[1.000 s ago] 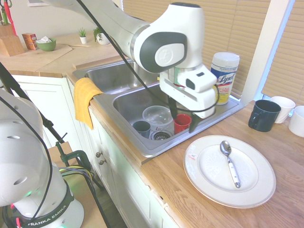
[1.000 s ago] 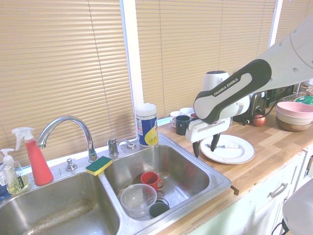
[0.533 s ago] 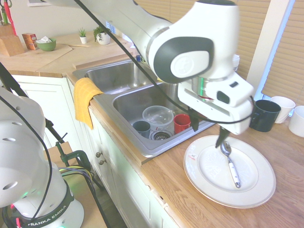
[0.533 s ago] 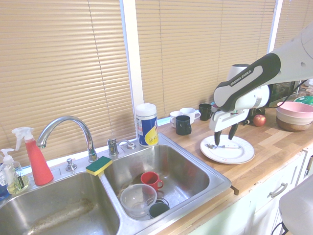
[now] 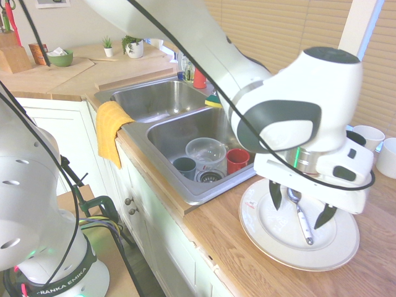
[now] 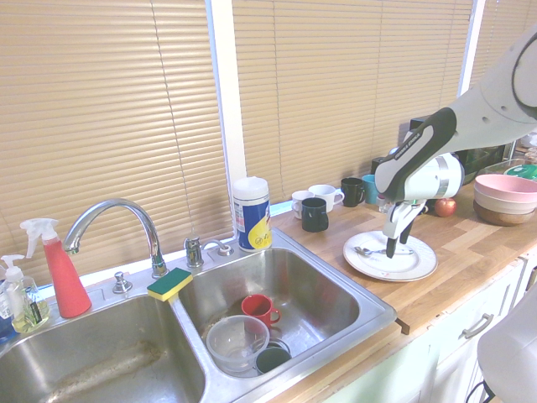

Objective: Put the spoon into the sink

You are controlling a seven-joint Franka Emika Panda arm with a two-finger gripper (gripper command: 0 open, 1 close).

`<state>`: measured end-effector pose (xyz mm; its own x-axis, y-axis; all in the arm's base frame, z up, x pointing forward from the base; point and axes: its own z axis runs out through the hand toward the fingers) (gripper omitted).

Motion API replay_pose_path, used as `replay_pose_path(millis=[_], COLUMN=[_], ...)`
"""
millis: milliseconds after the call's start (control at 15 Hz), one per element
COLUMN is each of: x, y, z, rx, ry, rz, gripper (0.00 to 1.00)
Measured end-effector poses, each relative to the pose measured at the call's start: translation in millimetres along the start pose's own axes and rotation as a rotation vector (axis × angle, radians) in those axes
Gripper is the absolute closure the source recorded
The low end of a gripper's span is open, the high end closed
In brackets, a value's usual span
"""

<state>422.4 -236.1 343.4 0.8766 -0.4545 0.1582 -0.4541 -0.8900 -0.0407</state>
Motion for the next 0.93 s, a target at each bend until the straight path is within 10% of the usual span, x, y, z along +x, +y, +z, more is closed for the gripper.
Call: replay_pose_path(millis=[333, 400, 933], x=[15.6, 18.1, 23.5], y=[2.7, 3.3, 4.3], z=[3.3, 5.1, 23.6], rx=[0.066, 0.066, 0.062], ry=[-0.016, -0.021, -0.062], rz=[-0.101, -0.106, -0.131], gripper=[0.00, 1.00, 1.00])
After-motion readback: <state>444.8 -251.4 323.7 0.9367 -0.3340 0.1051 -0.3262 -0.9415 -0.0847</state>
